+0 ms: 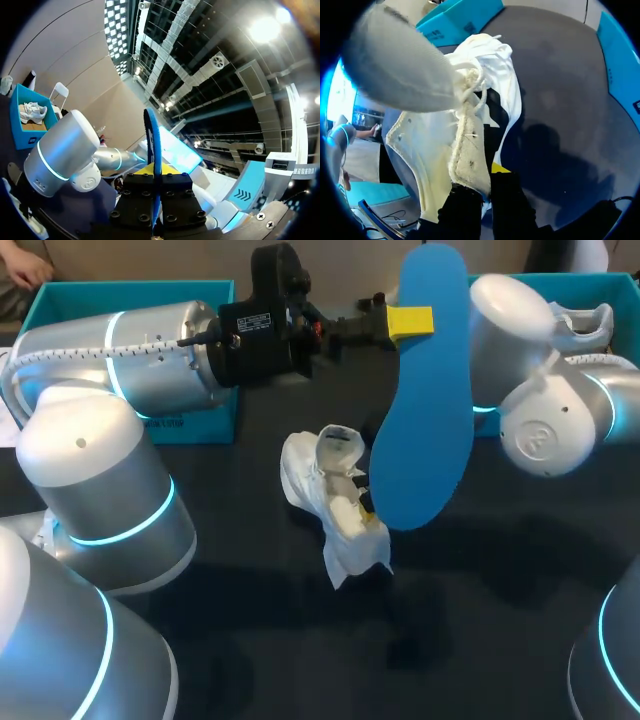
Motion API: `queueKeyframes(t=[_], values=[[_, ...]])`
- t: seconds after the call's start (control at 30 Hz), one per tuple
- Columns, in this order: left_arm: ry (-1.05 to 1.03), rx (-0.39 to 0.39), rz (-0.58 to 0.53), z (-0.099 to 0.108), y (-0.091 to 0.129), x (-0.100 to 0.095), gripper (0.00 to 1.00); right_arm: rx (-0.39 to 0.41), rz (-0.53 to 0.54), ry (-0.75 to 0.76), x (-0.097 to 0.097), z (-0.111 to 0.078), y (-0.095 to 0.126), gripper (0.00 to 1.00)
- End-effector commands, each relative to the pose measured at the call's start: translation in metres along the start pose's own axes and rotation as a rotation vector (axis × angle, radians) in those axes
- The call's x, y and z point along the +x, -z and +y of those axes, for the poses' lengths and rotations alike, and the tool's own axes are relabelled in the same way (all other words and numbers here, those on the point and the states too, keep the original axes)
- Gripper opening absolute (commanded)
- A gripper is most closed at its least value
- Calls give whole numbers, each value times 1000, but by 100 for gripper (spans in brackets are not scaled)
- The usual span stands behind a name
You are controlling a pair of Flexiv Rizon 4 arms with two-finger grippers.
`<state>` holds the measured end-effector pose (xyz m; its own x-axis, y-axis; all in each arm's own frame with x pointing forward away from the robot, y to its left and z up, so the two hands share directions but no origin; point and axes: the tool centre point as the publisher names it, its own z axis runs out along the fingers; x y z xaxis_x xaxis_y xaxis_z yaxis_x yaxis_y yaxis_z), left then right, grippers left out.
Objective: Take the shoe out of the shoebox, open the shoe tongue, remove and reinsert the insole, then place the shoe into the shoebox
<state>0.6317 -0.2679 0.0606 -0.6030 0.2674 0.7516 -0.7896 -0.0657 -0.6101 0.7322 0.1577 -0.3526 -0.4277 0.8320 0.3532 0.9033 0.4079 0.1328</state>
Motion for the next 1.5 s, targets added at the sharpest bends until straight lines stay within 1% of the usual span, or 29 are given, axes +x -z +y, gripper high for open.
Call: queueKeyframes(t=[0.03,0.2,0.23,0.3,0.4,0.43,0.57,0.73,0.8,1.0,1.27,1.5], values=[[1,-1,-1,1,0,0,0,-9,0,-1,1,-3,2,0],[1,-1,-1,1,0,0,0,-9,0,-1,1,-3,2,0],[1,-1,-1,1,0,0,0,-19,-3,-13,1,-3,2,0],[1,-1,-1,1,0,0,0,-17,-10,-81,-4,-8,1,0],[1,-1,-1,1,0,0,0,-57,-13,-171,-7,-15,3,0],[1,-1,-1,1,0,0,0,-57,-25,-203,-10,-18,4,0],[1,-1,-1,1,0,0,0,-79,-59,-266,-14,-25,5,0],[1,-1,-1,1,0,0,0,-115,-48,-284,-17,-30,2,0],[1,-1,-1,1,0,0,0,-123,-42,-262,-16,-30,-1,0],[1,-1,-1,1,0,0,0,-110,-43,-259,-13,-30,-10,0],[1,-1,-1,1,0,0,0,-98,-16,-274,-10,-29,-30,0],[1,-1,-1,1,0,0,0,-81,-1,-294,-13,-32,-47,0]])
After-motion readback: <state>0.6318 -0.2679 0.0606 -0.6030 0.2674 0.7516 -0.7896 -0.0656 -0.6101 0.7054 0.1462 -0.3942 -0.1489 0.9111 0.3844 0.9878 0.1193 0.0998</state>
